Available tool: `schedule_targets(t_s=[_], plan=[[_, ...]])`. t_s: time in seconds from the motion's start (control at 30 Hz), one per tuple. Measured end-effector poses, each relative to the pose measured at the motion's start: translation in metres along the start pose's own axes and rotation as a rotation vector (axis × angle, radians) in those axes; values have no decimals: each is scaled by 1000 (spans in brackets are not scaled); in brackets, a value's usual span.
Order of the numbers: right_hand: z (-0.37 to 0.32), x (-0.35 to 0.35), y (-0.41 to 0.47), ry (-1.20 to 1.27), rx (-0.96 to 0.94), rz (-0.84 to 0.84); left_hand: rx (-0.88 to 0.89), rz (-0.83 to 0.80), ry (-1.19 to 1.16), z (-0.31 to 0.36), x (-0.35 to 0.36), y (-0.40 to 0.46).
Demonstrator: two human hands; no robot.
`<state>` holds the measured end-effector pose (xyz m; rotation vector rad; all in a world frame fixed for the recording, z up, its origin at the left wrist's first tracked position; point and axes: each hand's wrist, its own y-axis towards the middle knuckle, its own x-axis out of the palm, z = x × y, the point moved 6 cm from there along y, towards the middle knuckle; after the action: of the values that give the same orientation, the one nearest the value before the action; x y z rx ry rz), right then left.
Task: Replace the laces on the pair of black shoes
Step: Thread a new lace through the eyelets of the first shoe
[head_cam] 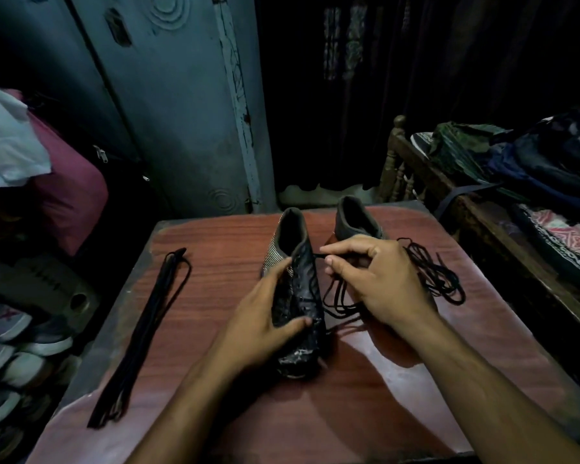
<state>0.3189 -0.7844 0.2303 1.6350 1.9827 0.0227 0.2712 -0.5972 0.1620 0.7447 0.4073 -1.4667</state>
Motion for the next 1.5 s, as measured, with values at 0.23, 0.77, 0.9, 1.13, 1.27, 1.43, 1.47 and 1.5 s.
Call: schedule_targets(t_s=[0.23, 0.77, 0.9, 1.13, 1.27, 1.43, 1.47, 1.5], plan=[[9, 11, 27, 7, 66, -36, -49, 65, 142, -29, -1, 42], [39, 88, 62, -151, -121, 58, 10, 277, 31, -41, -17, 67], [47, 82, 59, -100, -79, 49, 10, 361, 22, -39, -21, 69], [37, 88, 57, -150, -189, 62, 140, 555, -34, -22, -43, 61], [35, 84, 58, -96, -193, 88, 162, 569, -184, -15, -45, 57], [36, 81, 60, -25, -169, 67, 141, 552, -255, -15, -46, 58], [36, 81, 60, -19, -160, 63, 131, 551, -255, -16, -47, 59], [37, 82, 60, -8, -149, 55, 119, 549, -265, -17, -46, 60]])
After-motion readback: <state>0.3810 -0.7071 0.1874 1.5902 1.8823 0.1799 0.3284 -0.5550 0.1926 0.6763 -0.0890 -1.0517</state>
